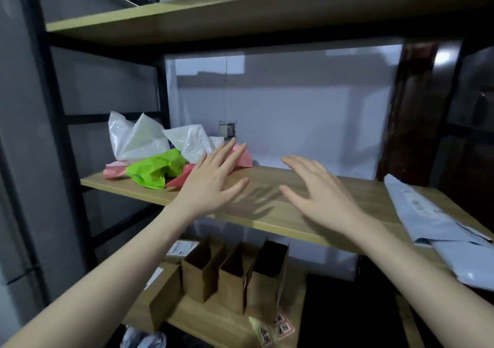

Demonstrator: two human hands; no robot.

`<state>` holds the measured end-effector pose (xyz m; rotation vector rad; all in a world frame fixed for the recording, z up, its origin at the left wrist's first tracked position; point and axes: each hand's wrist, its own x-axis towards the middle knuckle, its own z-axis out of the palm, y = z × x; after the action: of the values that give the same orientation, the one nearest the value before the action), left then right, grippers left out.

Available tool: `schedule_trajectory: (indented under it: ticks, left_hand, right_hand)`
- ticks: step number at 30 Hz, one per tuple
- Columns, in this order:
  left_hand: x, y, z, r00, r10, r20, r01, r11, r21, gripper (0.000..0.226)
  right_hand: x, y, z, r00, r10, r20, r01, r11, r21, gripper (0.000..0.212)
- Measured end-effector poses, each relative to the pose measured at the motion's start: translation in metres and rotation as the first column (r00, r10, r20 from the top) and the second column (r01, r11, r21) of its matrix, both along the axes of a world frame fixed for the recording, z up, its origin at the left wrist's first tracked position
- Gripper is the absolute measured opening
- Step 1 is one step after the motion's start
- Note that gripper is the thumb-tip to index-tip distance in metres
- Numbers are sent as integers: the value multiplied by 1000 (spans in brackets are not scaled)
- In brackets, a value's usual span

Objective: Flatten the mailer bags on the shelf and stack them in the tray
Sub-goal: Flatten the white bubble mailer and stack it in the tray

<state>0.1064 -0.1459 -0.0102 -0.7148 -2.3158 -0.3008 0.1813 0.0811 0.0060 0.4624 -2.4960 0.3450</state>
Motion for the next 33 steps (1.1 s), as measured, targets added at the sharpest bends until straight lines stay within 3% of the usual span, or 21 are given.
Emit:
schedule_trajectory:
  ticks: [8,16,22,28,33]
  left_hand:
    - [-105,-58,29,997,77,16,-77,997,25,76]
    - [-169,-74,45,993,113,-25,-113,993,-22,62]
    - [-188,-73,44,996,61,-60,-62,998,-19,28]
    - [-170,-58,57,955,-196,-222,239,954,182,20]
    - [-147,-21,74,931,-342,-124,355,778,519,19]
  right_hand:
    - [-92,-51,24,1000,-13,1,13,999,35,58]
    - [-148,-87,37,1000,-15,-14,16,998,68,56]
    - [-166,-93,31,1000,-30,1,30,995,96,52]
    - [-170,-86,31,997,31,-64,-27,997,73,54]
    - [-155,-66,34,991,53,-122,-42,995,89,76]
